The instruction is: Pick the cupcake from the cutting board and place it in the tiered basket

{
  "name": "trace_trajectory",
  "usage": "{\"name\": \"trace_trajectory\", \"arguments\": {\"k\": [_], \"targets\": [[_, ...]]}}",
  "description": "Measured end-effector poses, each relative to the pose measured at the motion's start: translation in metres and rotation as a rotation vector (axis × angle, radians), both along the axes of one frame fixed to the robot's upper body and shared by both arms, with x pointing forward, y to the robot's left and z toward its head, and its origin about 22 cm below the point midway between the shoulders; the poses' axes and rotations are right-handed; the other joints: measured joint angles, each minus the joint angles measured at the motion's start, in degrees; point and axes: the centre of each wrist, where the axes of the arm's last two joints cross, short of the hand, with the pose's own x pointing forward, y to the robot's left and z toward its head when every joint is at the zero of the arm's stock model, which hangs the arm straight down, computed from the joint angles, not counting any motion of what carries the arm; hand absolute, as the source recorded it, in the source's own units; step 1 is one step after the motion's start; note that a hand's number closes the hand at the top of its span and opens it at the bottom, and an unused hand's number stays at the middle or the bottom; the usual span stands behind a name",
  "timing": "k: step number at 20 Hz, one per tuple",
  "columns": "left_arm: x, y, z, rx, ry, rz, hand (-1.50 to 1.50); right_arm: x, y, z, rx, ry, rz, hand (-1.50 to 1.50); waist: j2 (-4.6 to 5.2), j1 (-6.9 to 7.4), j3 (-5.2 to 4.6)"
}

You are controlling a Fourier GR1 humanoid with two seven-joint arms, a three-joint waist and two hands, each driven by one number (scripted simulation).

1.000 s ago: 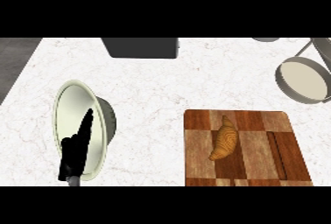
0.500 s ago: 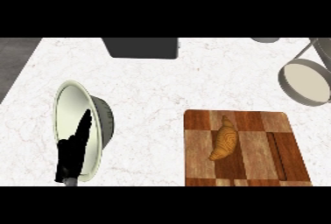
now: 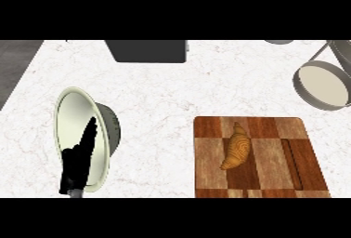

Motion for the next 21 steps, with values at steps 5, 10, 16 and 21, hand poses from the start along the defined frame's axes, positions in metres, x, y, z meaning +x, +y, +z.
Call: {"name": "trace_trajectory", "arguments": {"k": [5,10,16,21], "targets": [[-0.006,0.002,-0.001,0.009,0.011,0.031,0.0,-0.027,-0.021,0.012,-0.034,-0.072,-0.185,-1.5,-0.56,-1.5,-0.1],[-0.014,0.009,-0.004,0.011,0.018,0.057,0.0,-0.073,-0.043,0.026,-0.014,-0.115,-0.282,-1.5,-1.15,-3.32,-0.22],[-0.025,0.017,-0.005,0.01,0.029,0.103,0.0,-0.146,-0.056,0.023,-0.002,-0.117,-0.301,-1.5,-1.72,-5.61,-0.24],[-0.032,0.023,-0.006,0.013,0.033,0.129,0.0,-0.213,-0.052,0.023,0.005,-0.105,-0.261,-1.5,-1.96,-7.19,-0.25]]}}
